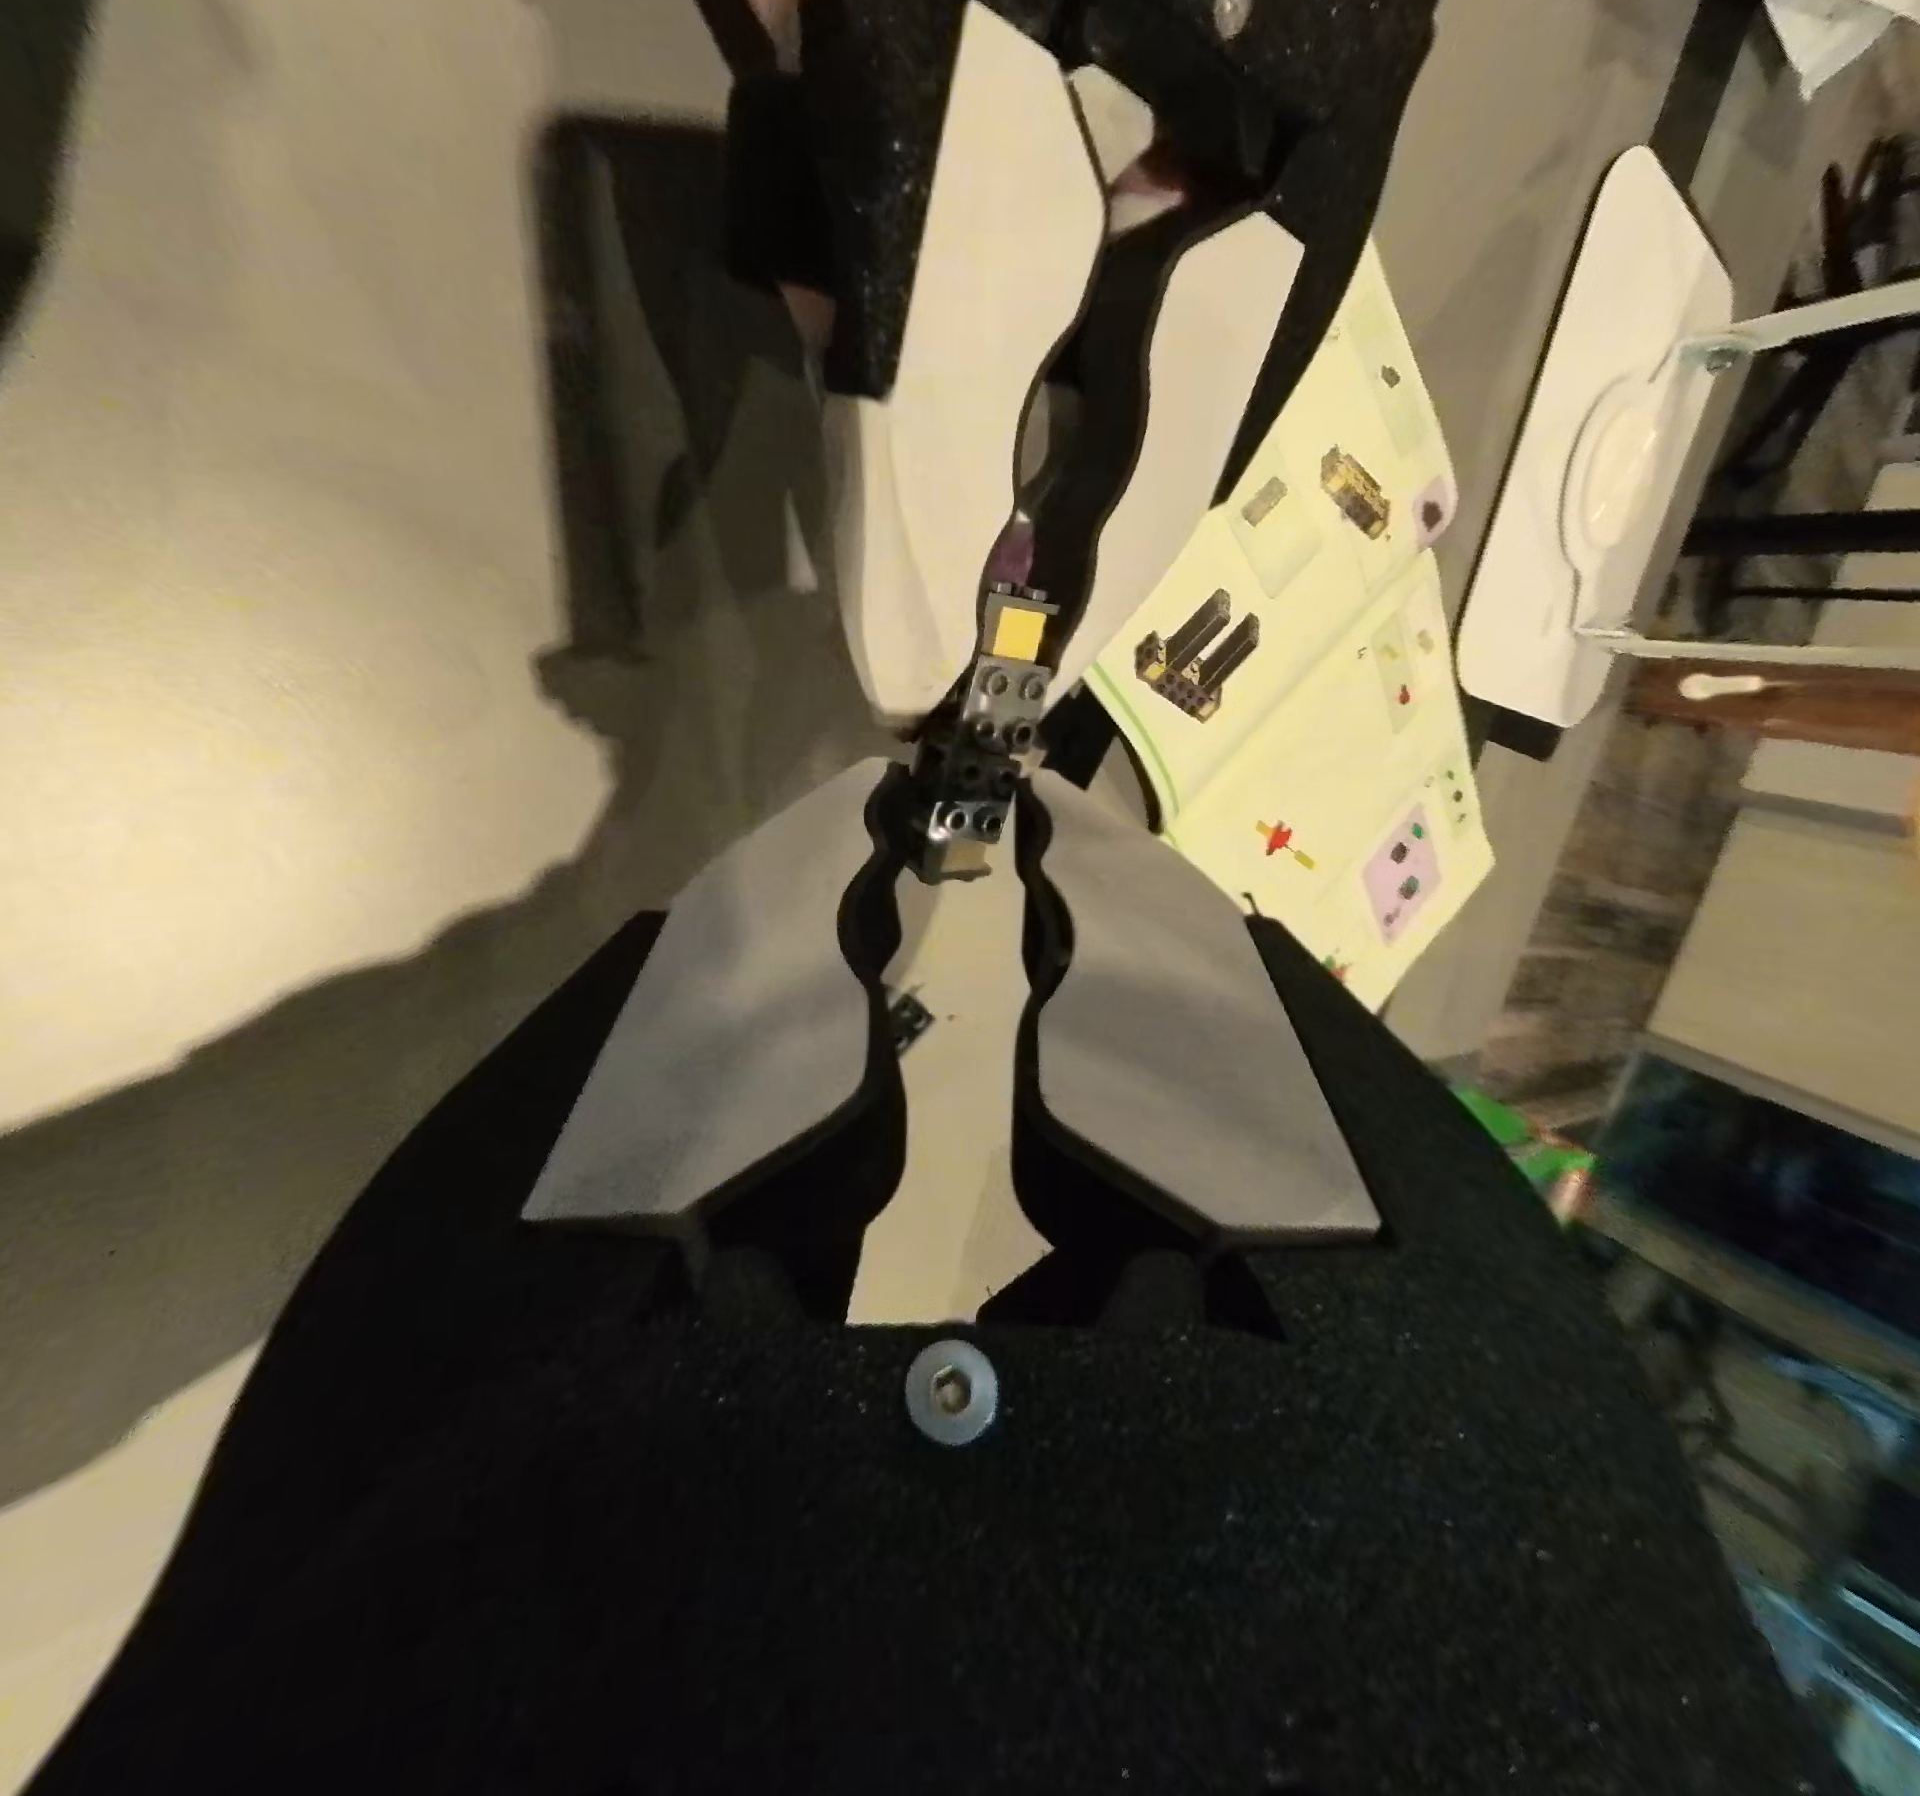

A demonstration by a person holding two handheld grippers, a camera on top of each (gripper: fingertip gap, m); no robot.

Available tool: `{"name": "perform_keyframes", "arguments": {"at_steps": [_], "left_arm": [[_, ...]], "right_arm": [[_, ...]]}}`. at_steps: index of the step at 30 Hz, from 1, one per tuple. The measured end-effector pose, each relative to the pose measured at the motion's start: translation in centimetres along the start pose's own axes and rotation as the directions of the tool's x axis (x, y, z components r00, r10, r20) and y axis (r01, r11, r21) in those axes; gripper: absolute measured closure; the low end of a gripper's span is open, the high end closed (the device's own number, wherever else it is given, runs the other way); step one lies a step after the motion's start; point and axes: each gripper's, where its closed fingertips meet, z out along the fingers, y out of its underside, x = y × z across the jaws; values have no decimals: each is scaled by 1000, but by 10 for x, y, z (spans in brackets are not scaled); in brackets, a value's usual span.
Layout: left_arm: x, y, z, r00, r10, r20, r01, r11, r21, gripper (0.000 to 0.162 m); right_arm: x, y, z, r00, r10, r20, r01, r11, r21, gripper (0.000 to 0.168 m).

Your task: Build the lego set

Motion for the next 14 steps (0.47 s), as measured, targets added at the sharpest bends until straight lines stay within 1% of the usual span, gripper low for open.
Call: {"name": "perform_keyframes", "arguments": {"at_steps": [1,10,14], "left_arm": [[0,0,0,1000,-5,0,5,1000,2,146],[-2,-2,-2,999,-39,-19,39,999,15,146],[0,-4,-3,997,-57,-52,58,998,32,146]], "right_arm": [[1,0,0,1000,-16,-15,16,1000,-5,150],[3,-1,-1,992,-103,-75,102,995,-12,149],[3,-3,-4,997,-57,-45,59,997,46,149]]}}
